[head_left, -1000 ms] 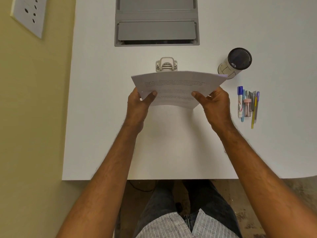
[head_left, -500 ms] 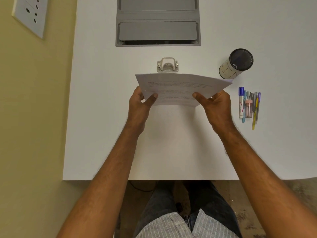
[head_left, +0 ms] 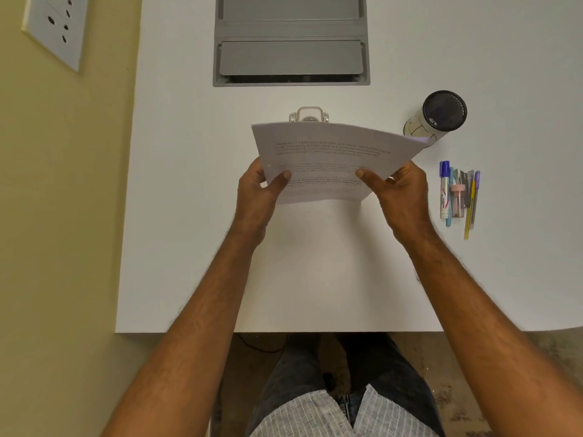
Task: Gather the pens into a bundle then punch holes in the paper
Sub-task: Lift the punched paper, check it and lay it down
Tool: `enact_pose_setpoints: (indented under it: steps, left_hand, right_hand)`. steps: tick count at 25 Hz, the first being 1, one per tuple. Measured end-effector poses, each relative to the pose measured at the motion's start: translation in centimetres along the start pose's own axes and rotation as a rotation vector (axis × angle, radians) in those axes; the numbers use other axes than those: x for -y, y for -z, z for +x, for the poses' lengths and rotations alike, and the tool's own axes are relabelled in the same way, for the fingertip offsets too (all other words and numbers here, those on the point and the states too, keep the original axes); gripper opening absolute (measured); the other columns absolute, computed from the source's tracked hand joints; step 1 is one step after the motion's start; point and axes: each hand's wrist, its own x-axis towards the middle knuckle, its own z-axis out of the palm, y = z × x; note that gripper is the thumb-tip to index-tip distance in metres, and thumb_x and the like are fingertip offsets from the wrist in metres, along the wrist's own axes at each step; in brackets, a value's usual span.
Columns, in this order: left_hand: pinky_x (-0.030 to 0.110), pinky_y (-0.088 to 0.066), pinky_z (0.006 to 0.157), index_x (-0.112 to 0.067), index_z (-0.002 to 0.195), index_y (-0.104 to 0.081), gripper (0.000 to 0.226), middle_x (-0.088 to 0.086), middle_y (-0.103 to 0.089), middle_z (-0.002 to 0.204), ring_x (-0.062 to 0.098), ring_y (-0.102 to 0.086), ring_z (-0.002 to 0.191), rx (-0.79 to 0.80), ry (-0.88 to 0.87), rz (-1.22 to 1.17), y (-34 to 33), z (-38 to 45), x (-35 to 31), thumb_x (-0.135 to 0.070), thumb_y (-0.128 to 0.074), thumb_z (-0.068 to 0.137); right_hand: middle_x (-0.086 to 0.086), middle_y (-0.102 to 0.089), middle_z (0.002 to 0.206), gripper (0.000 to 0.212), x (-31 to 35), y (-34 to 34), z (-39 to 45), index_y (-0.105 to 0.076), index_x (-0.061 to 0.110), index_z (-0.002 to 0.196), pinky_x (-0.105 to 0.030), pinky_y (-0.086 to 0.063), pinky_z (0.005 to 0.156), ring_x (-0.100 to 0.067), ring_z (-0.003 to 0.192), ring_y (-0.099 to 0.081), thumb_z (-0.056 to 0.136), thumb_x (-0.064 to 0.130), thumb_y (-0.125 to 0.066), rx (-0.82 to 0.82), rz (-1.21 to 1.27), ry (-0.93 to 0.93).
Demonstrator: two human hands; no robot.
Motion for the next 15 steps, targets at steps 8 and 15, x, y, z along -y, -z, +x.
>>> enact_pose_setpoints:
  steps: [8, 15]
  left_hand:
    - [0.020, -0.057, 0.085, -0.031, 0.114, -0.071, 0.028, -0.012, -0.076, 0.110, 0.011, -0.070, 0.101, -0.021, -0.022, -0.029, 0.5, 0.1, -1.0, -0.011, -0.071, 0.094]
    - [0.018, -0.055, 0.081, -0.037, 0.107, -0.068, 0.030, -0.017, -0.075, 0.099, 0.008, -0.067, 0.093, -0.035, -0.037, -0.032, 0.6, 0.3, -1.7, -0.013, -0.076, 0.090]
  right_hand:
    - [0.040, -0.070, 0.094, 0.037, 1.9, 0.7, -0.3, -0.065, 0.030, 0.122, -0.004, -0.052, 0.075, 0.014, 0.095, -0.068, 0.089, 0.022, -0.080, -0.048, 0.029, -0.007]
    - [0.033, -0.068, 0.097, 0.038, 2.0, 0.7, -0.3, -0.067, 0.025, 0.125, -0.003, -0.051, 0.075, 0.016, 0.089, -0.066, 0.090, 0.025, -0.079, -0.051, 0.029, 0.002]
